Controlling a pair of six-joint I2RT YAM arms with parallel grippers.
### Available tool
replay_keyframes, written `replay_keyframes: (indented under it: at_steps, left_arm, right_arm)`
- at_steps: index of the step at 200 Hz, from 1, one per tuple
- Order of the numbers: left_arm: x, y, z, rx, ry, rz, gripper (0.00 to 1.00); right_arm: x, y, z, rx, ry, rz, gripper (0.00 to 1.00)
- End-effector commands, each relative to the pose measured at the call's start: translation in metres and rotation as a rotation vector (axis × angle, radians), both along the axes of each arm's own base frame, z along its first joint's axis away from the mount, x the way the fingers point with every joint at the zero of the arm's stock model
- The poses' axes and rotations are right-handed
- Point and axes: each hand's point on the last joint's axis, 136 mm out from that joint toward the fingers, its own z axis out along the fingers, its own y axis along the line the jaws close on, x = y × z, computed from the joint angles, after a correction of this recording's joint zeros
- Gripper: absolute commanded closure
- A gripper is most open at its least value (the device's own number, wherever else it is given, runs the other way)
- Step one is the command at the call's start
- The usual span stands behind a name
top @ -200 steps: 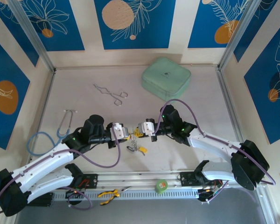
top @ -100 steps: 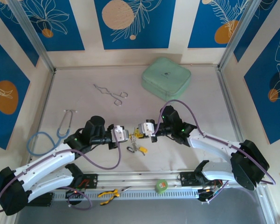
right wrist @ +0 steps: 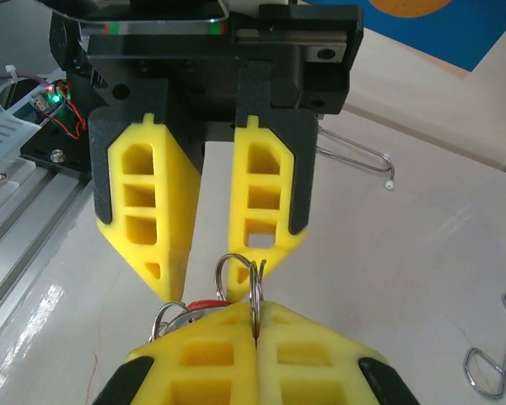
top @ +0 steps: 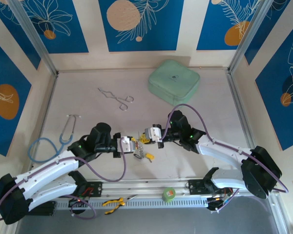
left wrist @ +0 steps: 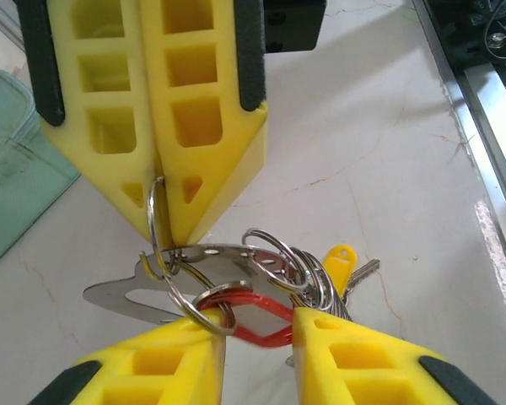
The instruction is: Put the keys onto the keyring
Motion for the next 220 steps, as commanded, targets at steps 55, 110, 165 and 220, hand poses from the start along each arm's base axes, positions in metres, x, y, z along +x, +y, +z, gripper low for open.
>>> replay_keyframes:
  at_steps: [55, 110, 165, 220]
  left_arm:
    - [0.016, 0.007, 0.011, -0.079, 0.009, 0.159, 0.61]
    - [0.023, 0.004, 0.016, -0.129, 0.036, 0.204, 0.77]
    - [0.017, 0.001, 0.016, -0.132, 0.039, 0.158, 0.89]
    - [0.012, -0.003, 0.013, -0.134, 0.019, 0.112, 0.80]
  right_arm:
    - [-0.002, 0.000, 0.006, 0.026, -0.009, 0.007, 1.00]
    - [-0.003, 0.000, 0.007, 0.026, -0.008, 0.007, 1.00]
    - [-0.002, 0.001, 0.008, 0.032, -0.010, 0.009, 1.00]
    - [-0.002, 0.001, 0.008, 0.035, -0.007, 0.006, 1.00]
